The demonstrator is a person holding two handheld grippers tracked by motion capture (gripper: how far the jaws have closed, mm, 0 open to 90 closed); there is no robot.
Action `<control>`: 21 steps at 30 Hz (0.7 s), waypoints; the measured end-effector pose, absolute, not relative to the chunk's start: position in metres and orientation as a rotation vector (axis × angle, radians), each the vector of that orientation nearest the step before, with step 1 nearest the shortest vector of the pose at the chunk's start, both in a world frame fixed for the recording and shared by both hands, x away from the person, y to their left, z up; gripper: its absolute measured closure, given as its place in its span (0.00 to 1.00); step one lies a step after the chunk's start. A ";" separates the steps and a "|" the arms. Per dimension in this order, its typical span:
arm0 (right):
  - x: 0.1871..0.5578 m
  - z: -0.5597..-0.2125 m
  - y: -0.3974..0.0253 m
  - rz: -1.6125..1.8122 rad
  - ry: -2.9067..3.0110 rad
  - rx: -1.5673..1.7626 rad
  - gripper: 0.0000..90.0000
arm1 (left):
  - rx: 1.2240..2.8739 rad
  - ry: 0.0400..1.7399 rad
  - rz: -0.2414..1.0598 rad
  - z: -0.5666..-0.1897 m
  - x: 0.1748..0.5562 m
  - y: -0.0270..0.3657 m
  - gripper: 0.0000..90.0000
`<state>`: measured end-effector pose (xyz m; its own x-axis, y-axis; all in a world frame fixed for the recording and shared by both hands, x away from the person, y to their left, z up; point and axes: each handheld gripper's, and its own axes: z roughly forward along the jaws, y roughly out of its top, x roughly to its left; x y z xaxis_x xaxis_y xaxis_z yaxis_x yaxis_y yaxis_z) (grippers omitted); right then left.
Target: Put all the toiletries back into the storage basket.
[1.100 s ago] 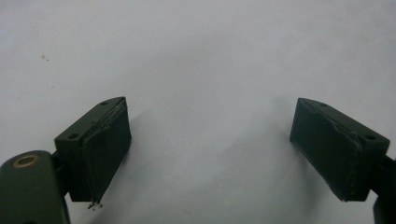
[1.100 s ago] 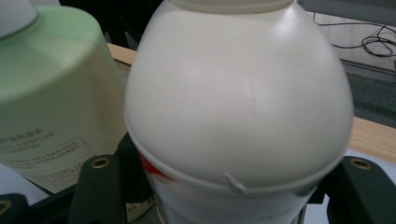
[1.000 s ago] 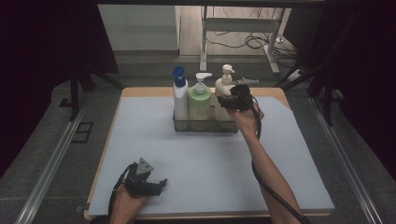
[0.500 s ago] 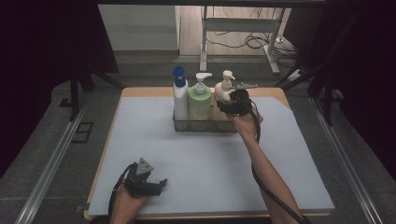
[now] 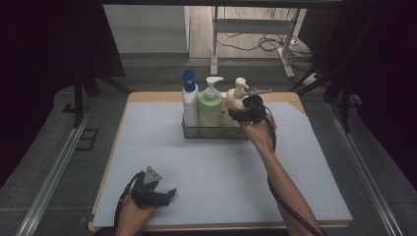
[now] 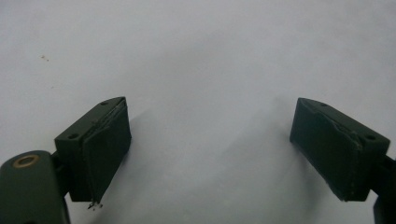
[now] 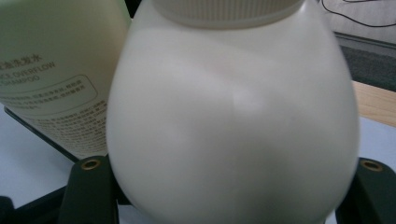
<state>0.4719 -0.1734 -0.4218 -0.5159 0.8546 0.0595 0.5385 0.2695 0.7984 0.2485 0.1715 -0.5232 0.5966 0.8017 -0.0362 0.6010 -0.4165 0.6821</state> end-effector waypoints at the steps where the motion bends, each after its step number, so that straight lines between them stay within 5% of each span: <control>1: 0.472 -0.422 -0.173 1.124 2.163 1.263 0.36 | 2.160 1.105 0.390 -0.523 0.248 0.172 0.14; 21: 0.446 -0.418 -0.195 1.139 2.198 1.237 0.41 | 2.160 1.106 0.391 -0.523 0.248 0.171 0.14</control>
<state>0.4457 -0.1952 -0.4177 -0.5450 0.8359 0.0648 0.5348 0.2871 0.7948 0.2483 0.1712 -0.5232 0.5956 0.8025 -0.0361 0.6014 -0.4156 0.6823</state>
